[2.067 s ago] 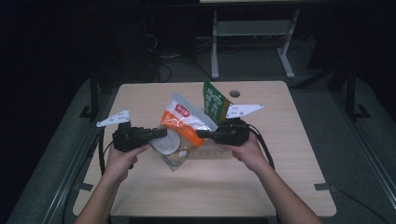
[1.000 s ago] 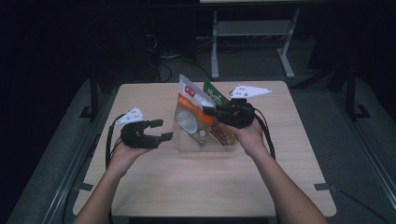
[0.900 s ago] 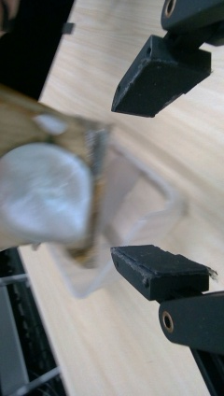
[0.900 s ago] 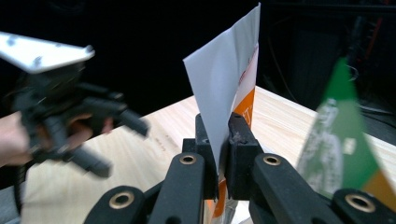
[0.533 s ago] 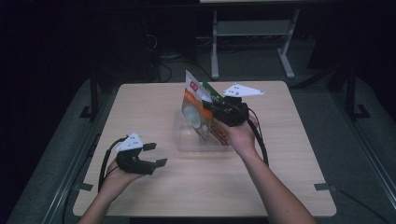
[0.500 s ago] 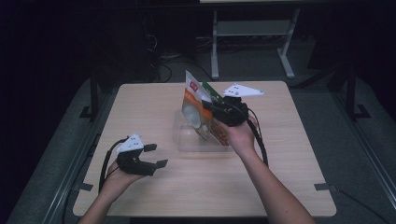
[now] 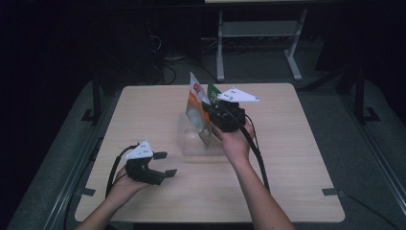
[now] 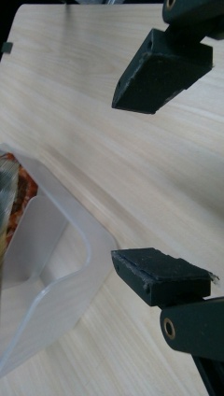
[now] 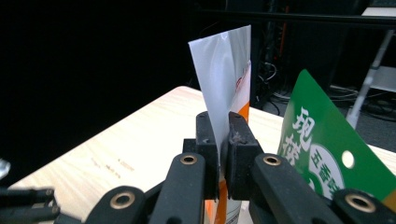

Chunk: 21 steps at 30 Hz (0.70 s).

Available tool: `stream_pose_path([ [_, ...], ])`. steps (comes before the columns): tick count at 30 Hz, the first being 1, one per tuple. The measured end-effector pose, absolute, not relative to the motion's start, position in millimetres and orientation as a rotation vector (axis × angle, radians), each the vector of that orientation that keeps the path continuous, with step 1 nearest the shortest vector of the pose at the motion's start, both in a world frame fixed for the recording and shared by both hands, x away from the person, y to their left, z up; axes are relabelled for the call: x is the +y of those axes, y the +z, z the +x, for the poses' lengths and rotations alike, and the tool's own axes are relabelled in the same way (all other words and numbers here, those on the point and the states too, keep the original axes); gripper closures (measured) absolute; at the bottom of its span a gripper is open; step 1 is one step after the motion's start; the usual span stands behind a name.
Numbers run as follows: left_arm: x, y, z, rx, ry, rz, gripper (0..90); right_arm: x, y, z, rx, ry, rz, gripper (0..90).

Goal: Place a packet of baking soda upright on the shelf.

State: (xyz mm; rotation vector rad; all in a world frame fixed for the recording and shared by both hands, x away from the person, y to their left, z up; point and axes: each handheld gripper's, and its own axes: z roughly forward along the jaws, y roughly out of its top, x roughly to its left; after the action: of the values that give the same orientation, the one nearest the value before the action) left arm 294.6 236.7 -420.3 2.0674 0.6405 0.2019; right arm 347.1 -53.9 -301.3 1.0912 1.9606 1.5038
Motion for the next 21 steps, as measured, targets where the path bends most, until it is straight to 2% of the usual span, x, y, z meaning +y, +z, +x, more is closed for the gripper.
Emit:
stream_pose_path([
  [8,239.4,-419.8,296.2,0.596,0.204,2.078,22.1,-32.3,-305.4,350.2,1.909,1.481,1.105,85.7],
  [12,234.3,-418.6,296.3,0.565,0.239,2.105,22.1,-23.6,-317.6,355.3,1.917,1.46,1.085,85.7],
  [21,235.5,-424.5,296.3,0.597,0.224,2.112,21.7,-18.4,-349.1,360.4,1.961,1.416,1.055,85.4],
])
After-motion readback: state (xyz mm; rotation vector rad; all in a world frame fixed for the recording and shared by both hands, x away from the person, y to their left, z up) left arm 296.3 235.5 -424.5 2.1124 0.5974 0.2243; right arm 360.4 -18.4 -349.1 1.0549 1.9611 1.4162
